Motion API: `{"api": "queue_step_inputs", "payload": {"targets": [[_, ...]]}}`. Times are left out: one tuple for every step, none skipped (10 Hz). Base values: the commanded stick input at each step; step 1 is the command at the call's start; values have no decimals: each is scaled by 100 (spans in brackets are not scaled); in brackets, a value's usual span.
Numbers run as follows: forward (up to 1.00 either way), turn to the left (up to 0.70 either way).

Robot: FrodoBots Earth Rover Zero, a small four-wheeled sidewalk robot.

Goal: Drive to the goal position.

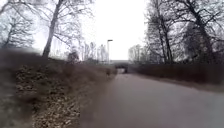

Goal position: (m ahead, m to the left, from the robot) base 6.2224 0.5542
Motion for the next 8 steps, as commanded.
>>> {"api": "queue_step_inputs", "payload": {"targets": [[70,0],[70,0],[70,0],[70,0],[70,0],[70,0],[70,0],[70,0]]}}
